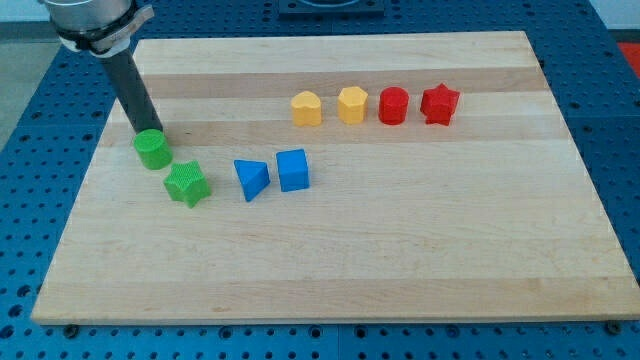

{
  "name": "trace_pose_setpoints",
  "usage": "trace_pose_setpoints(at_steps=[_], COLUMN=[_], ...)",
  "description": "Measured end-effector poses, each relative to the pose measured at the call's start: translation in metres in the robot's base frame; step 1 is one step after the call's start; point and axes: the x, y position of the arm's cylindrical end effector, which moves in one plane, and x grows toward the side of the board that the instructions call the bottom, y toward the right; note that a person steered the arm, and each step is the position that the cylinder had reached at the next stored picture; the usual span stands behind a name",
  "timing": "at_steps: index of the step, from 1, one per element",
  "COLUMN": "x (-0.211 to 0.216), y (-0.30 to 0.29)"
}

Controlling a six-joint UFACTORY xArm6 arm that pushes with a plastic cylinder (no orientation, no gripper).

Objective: Place the cube below the hexagon

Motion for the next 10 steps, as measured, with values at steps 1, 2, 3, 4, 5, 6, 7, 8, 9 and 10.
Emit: trace_pose_setpoints(at_steps=[1,2,3,4,5,6,7,8,9,10], x=[0.016,0.033,0.048,0.057,0.058,0.058,0.058,0.058,0.050,0.032], y=[0.000,-0.003,-0.006,-0.006,-0.006,-0.006,-0.005,0.022,0.058,0.084])
